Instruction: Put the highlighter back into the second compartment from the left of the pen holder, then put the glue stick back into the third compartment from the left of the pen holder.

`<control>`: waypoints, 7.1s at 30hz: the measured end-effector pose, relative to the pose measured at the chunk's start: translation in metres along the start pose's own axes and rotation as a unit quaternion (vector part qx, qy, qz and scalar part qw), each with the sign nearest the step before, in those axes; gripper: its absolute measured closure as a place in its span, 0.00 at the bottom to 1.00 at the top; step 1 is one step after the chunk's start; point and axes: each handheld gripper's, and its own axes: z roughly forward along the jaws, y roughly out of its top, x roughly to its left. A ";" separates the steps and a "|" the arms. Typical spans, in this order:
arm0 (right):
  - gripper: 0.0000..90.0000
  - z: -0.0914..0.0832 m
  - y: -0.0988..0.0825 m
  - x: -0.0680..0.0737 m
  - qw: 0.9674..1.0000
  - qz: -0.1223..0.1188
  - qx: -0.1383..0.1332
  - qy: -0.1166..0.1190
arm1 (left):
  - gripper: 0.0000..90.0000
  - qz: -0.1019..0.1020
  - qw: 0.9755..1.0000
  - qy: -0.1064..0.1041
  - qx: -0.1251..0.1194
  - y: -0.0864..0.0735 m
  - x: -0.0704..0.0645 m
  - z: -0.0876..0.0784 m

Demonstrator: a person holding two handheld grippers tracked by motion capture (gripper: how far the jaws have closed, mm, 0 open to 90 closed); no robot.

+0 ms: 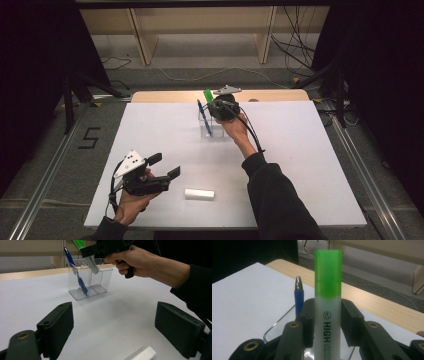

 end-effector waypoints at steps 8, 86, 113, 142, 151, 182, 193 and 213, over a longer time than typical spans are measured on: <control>0.74 0.001 -0.004 0.001 1.000 0.009 0.002 0.002 | 0.17 0.002 1.000 0.001 0.000 0.000 0.000 -0.001; 0.28 -0.117 -0.059 0.080 0.959 -0.117 0.104 0.236 | 0.17 -0.009 1.000 0.019 -0.005 0.001 0.002 0.000; 0.26 -0.108 -0.073 0.111 0.935 -0.168 0.164 0.267 | 0.17 -0.013 1.000 0.022 -0.010 0.002 0.004 -0.002; 0.27 -0.097 -0.087 0.126 0.916 -0.203 0.223 0.266 | 0.17 -0.015 0.999 0.029 -0.017 0.002 0.005 -0.004; 0.29 -0.089 -0.096 0.134 0.903 -0.223 0.247 0.272 | 0.17 -0.010 0.999 0.033 -0.020 0.002 0.005 -0.006; 0.54 -0.077 -0.099 0.147 0.878 -0.266 0.297 0.267 | 0.17 -0.015 0.999 0.040 -0.025 0.002 0.006 -0.007; 0.60 -0.075 -0.098 0.150 0.872 -0.276 0.304 0.266 | 0.17 -0.015 0.999 0.041 -0.026 0.002 0.006 -0.008; 0.67 -0.070 -0.096 0.154 0.854 -0.300 0.332 0.266 | 0.17 -0.014 0.998 0.048 -0.025 0.002 0.007 -0.008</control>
